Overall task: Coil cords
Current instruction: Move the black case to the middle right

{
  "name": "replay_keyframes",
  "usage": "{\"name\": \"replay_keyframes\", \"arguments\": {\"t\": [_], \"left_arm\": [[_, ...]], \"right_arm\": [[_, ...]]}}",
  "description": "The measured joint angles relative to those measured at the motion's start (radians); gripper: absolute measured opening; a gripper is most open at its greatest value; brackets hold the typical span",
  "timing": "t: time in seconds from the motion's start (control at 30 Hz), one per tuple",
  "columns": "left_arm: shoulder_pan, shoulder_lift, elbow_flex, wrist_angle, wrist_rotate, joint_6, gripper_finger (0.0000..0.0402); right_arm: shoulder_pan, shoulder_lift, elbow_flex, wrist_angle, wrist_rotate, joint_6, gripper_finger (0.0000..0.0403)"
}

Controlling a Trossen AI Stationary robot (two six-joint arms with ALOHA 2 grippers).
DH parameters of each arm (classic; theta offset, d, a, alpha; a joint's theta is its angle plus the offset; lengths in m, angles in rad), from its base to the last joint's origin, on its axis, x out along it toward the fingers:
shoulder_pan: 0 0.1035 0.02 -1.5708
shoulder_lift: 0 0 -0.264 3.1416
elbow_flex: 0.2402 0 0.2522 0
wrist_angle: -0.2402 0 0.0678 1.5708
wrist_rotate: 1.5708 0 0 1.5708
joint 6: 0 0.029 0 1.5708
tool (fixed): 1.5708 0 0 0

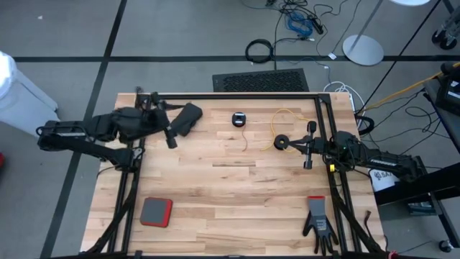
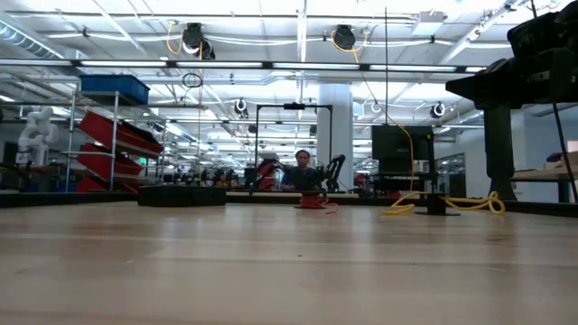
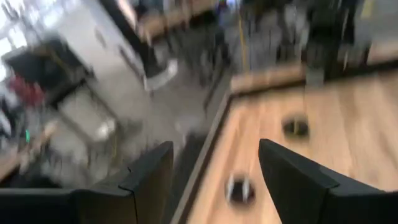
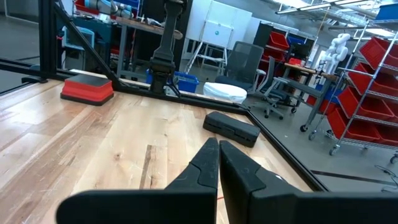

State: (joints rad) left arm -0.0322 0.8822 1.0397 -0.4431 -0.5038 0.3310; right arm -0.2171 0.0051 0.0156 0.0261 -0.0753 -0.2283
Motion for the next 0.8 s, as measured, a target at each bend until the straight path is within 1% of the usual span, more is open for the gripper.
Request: {"name": "replay_keyframes", "arguments": {"t": [0.07,0.17,0.27,0.37,0.43,0.57,0.63,0.8], "left_arm": [[0.0,0.001,-0.004,-0.116,-0.004,-0.074,0.0244],[0.0,0.006,-0.047,-0.206,-0.005,-0.195,0.0244],[0.0,0.007,-0.128,-0.217,-0.003,-0.286,0.0244],[0.0,0.007,-0.226,-0.196,-0.002,-0.335,0.0244],[0.0,0.008,-0.301,-0.142,0.0,-0.361,0.0244],[0.0,0.008,-0.451,0.039,0.008,-0.402,0.0244],[0.0,0.008,-0.524,0.16,0.026,-0.404,0.0244],[0.0,0.008,-0.693,0.528,0.074,-0.404,0.0244]], "right_arm": [[0.0,0.0,0.0,0.0,0.0,0.0,0.0],[0.0,0.0,0.0,0.0,0.0,0.0,0.0],[0.0,0.0,0.0,0.0,0.0,0.0,0.0],[0.0,0.0,0.0,0.0,0.0,0.0,0.0],[0.0,0.0,0.0,0.0,0.0,0.0,0.0],[0.0,0.0,0.0,0.0,0.0,0.0,0.0],[0.0,0.0,0.0,0.0,0.0,0.0,0.0],[0.0,0.0,0.0,0.0,0.0,0.0,0.0]]}}
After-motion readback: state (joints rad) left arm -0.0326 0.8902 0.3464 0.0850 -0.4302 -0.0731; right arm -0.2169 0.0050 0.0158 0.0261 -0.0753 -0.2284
